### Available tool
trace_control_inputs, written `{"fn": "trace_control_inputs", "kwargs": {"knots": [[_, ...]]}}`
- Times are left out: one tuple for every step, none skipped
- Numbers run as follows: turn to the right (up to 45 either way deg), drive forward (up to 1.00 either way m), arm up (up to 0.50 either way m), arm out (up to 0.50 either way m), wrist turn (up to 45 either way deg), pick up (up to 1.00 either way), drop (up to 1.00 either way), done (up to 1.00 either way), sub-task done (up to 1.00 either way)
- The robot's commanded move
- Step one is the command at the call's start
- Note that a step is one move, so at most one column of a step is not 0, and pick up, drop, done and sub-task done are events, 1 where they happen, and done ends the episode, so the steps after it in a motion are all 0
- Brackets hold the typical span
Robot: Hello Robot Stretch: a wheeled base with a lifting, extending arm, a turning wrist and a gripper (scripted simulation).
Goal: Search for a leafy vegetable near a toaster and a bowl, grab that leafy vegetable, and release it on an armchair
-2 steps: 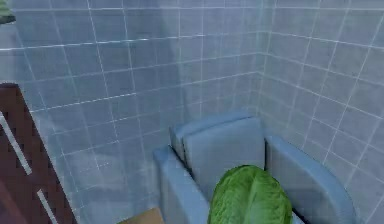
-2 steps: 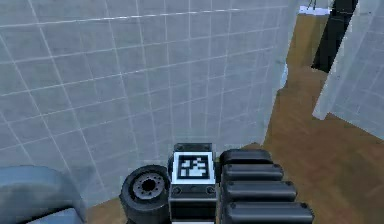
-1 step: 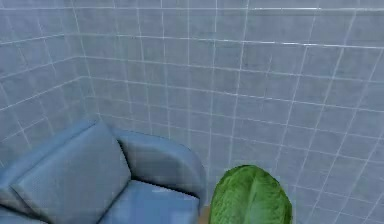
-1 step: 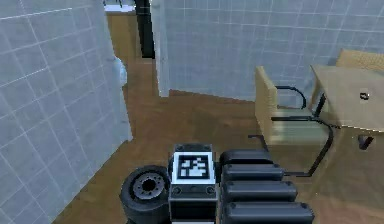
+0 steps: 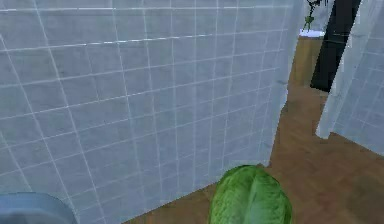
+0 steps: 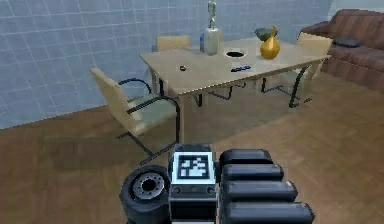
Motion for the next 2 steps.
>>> {"fn": "trace_control_inputs", "kwargs": {"knots": [[39.0, 0.00, 0.00, 0.00, 0.0, 0.00, 0.00, 0.00, 0.00], [-45.0, 0.00, 0.00, 0.00, 0.0, 0.00, 0.00, 0.00, 0.00]]}}
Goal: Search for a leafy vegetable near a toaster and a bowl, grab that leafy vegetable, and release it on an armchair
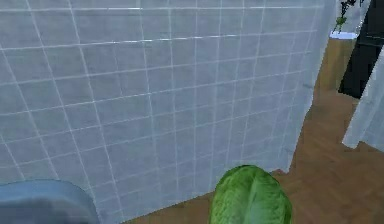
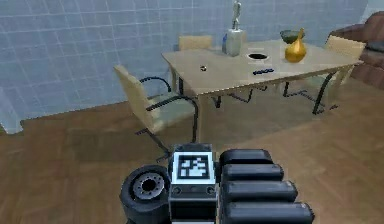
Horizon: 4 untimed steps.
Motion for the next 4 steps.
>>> {"fn": "trace_control_inputs", "kwargs": {"knots": [[-45.0, 0.00, 0.00, 0.00, 0.0, 0.00, 0.00, 0.00, 0.00], [-45.0, 0.00, 0.00, 0.00, 0.0, 0.00, 0.00, 0.00, 0.00], [-36.0, 0.00, 0.00, 0.00, 0.0, 0.00, 0.00, 0.00, 0.00], [0.0, 0.00, 0.00, 0.48, 0.0, 0.00, 0.00, 0.00, 0.00]]}}
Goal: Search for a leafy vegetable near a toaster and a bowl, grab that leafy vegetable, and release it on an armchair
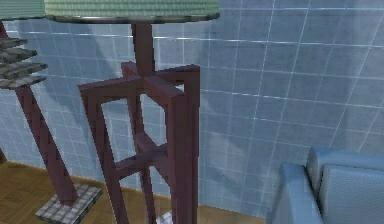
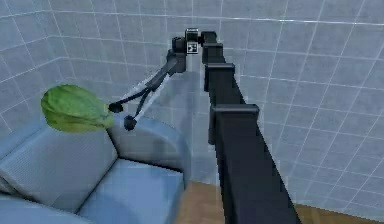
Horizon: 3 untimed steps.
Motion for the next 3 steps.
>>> {"fn": "trace_control_inputs", "kwargs": {"knots": [[0.0, 0.00, 0.00, 0.00, 39.0, 0.00, 0.00, 0.00, 0.00], [0.0, 0.00, -0.46, 0.00, 0.0, 0.00, 0.00, 0.00, 0.00], [0.0, 0.00, -0.32, 0.00, 0.0, 0.00, 0.00, 0.00, 0.00]]}}
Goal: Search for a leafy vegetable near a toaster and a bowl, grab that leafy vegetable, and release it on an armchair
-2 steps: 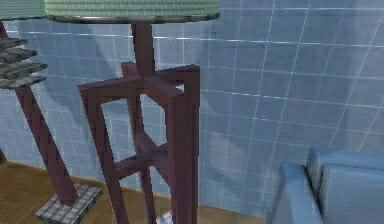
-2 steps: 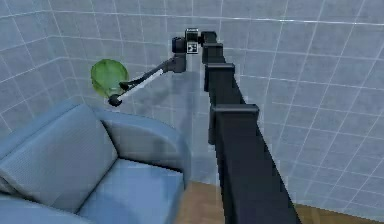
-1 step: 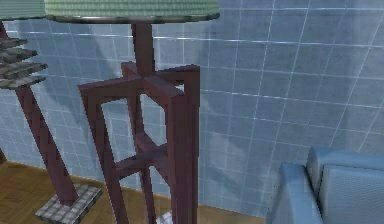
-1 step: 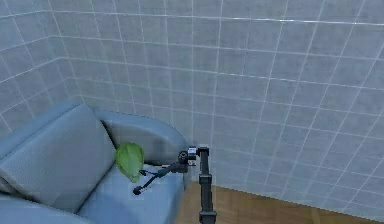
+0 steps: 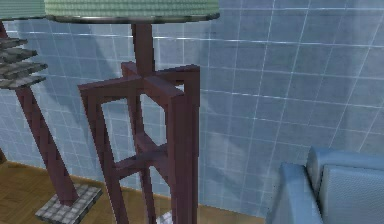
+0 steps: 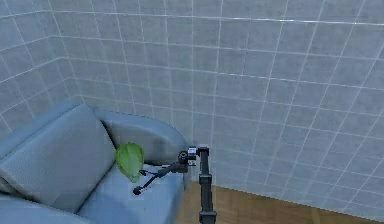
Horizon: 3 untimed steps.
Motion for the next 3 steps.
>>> {"fn": "trace_control_inputs", "kwargs": {"knots": [[0.0, 0.00, 0.00, 0.00, 0.0, 0.00, 1.00, 0.00, 0.00], [0.0, 0.00, 0.10, 0.00, 0.0, 0.00, 0.00, 0.00, 0.00], [0.0, 0.00, 0.00, -0.08, 0.0, 0.00, 0.00, 0.00, 0.00]]}}
